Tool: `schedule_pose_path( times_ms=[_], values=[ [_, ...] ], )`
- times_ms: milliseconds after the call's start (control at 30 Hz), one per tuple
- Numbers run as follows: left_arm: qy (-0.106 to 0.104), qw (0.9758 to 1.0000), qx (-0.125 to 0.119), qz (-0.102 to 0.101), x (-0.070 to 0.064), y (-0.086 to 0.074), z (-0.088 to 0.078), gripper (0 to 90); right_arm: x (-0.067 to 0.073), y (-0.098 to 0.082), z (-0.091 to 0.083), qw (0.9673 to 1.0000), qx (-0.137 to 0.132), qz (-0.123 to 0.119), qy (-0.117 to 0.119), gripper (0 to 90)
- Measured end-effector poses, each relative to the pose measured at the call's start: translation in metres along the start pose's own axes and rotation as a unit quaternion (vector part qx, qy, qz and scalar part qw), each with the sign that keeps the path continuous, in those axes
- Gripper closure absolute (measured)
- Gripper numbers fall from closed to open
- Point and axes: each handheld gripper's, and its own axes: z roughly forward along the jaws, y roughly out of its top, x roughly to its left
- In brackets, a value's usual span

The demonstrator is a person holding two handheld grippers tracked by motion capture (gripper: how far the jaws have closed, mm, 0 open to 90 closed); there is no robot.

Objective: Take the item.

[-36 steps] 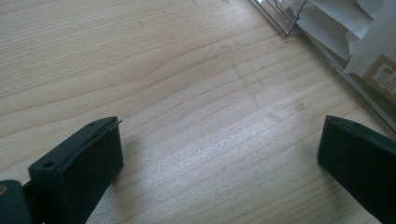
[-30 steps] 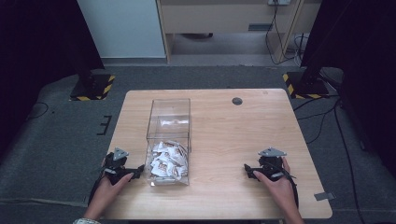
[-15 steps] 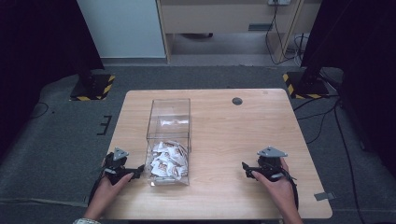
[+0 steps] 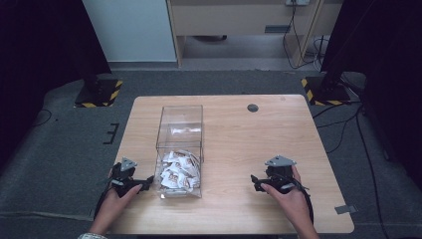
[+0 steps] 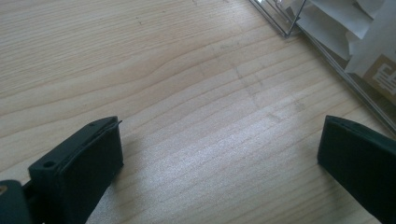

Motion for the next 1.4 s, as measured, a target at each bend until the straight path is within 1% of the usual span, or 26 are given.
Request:
schedule_pose_path(
  times_ms=[33,67,100,133,167,200,267,300,367,433,500,533,567,600,633,767,800,867,933,1133,1200,1233,1400],
  values=[
    [0.000,1.0000,0.000,0.000,0.000,0.000,0.000,0.0,0.001,0.002,0.000,1.0000,0.001,-0.001,0.000,6.8],
    [0.000,1.0000,0.000,0.000,0.000,0.000,0.000,0.0,0.002,0.007,-0.002,1.0000,-0.004,0.004,0.003,6.8],
    [0.000,1.0000,0.000,0.000,0.000,0.000,0.000,0.0,0.002,0.007,-0.002,1.0000,-0.004,0.004,0.003,6.8],
    [0.000,1.0000,0.000,0.000,0.000,0.000,0.000,0.0,0.004,0.012,-0.004,1.0000,-0.006,0.003,0.005,7.1],
    [0.000,1.0000,0.000,0.000,0.000,0.000,0.000,0.0,0.004,0.012,-0.004,1.0000,-0.006,0.003,0.005,7.1],
    [0.000,1.0000,0.000,0.000,0.000,0.000,0.000,0.0,0.006,0.017,-0.006,1.0000,-0.006,-0.002,0.006,7.0],
    [0.000,1.0000,0.000,0.000,0.000,0.000,0.000,0.0,0.006,0.018,-0.006,0.9999,-0.006,-0.005,0.009,6.8],
    [0.000,1.0000,0.000,0.000,0.000,0.000,0.000,0.0,0.007,0.023,-0.008,0.9999,0.000,0.002,0.017,6.6],
    [0.000,1.0000,0.000,0.000,0.000,0.000,0.000,0.0,0.007,0.024,-0.008,0.9998,0.000,0.003,0.019,6.6],
    [0.000,1.0000,0.000,0.000,0.000,0.000,0.000,0.0,0.009,0.030,-0.011,0.9998,0.005,-0.006,0.018,6.8],
    [0.000,1.0000,0.000,0.000,0.000,0.000,0.000,0.0,0.009,0.032,-0.012,0.9998,0.005,-0.006,0.019,6.8],
    [0.000,1.0000,0.000,0.000,0.000,0.000,0.000,0.0,0.010,0.037,-0.014,0.9997,0.004,-0.008,0.023,6.8],
    [0.000,1.0000,0.000,0.000,0.000,0.000,0.000,0.0,0.011,0.039,-0.015,0.9997,0.006,-0.013,0.022,6.8],
    [0.000,1.0000,0.000,0.000,0.000,0.000,0.000,0.0,0.011,0.039,-0.015,0.9997,0.006,-0.013,0.022,6.8],
    [0.000,1.0000,0.000,0.000,0.000,0.000,0.000,0.0,0.013,0.045,-0.018,0.9996,0.007,-0.020,0.018,7.5],
    [0.000,1.0000,-0.001,0.000,0.000,0.000,0.000,0.0,0.014,0.052,-0.020,0.9995,0.006,-0.022,0.021,8.9],
    [0.000,1.0000,0.000,0.000,0.000,0.000,0.000,0.0,0.014,0.055,-0.020,0.9994,0.005,-0.026,0.021,9.7],
    [0.000,1.0000,0.000,0.000,0.000,0.000,0.000,0.0,0.014,0.057,-0.021,0.9994,0.006,-0.025,0.022,10.0],
    [0.000,1.0000,-0.001,-0.001,0.000,0.000,0.000,0.0,0.014,0.062,-0.023,0.9992,0.008,-0.033,0.020,10.6],
    [0.000,1.0000,-0.001,0.000,0.000,0.000,0.000,0.0,0.016,0.072,-0.027,0.9989,0.005,-0.043,0.019,11.4],
    [0.000,1.0000,0.000,0.000,0.000,0.000,0.000,0.0,0.018,0.076,-0.028,0.9986,0.004,-0.048,0.019,13.1],
    [0.000,1.0000,-0.001,0.000,0.000,0.000,0.000,0.0,0.019,0.077,-0.029,0.9987,0.003,-0.047,0.020,13.9],
    [0.000,1.0000,-0.001,0.000,0.000,0.000,0.000,0.0,0.026,0.088,-0.029,0.9976,0.000,-0.064,0.026,18.1]
  ],
)
